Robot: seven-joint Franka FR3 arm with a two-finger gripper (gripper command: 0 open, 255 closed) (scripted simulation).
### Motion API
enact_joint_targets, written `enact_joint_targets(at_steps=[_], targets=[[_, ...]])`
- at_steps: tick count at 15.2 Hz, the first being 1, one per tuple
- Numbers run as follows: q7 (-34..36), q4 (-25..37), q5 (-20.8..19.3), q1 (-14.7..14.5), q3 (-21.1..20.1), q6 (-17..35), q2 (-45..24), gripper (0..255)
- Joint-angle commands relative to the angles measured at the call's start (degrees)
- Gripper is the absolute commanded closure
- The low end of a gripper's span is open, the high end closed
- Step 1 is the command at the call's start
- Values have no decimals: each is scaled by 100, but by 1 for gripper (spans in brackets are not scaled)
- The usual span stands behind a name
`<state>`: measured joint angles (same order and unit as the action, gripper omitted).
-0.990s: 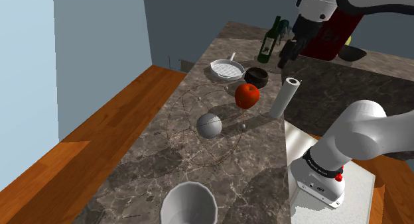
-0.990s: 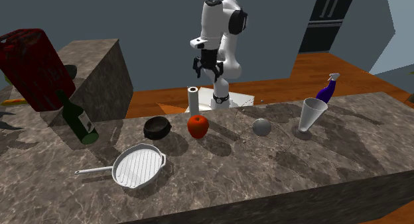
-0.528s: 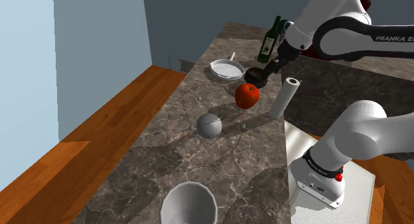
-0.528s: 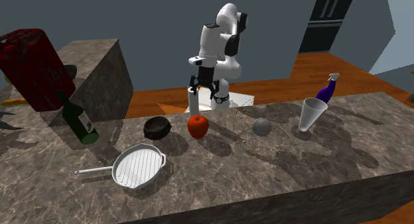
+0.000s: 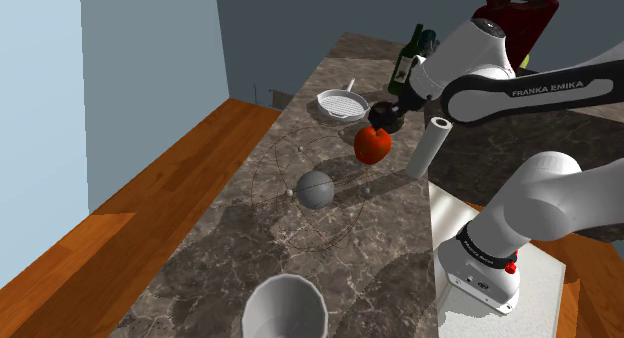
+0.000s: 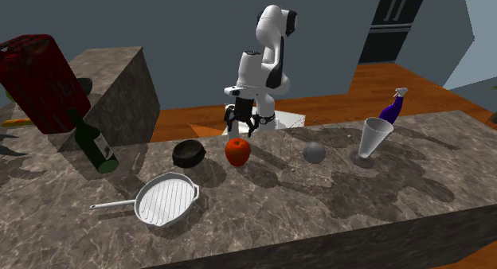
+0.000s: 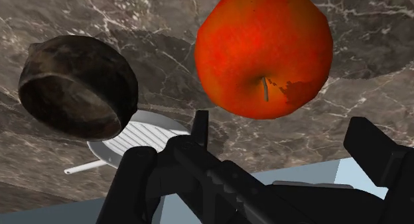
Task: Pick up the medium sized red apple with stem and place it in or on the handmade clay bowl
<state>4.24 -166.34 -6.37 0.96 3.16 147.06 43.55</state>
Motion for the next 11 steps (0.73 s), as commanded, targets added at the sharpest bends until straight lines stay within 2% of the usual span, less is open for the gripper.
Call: enact_joint_targets(at_steps=[1, 4, 11], targets=[[-3, -40, -19, 16, 16, 253, -191, 0], [9, -68, -40, 33, 20, 563, -473, 0], [9, -68, -39, 33, 20, 562, -472, 0]])
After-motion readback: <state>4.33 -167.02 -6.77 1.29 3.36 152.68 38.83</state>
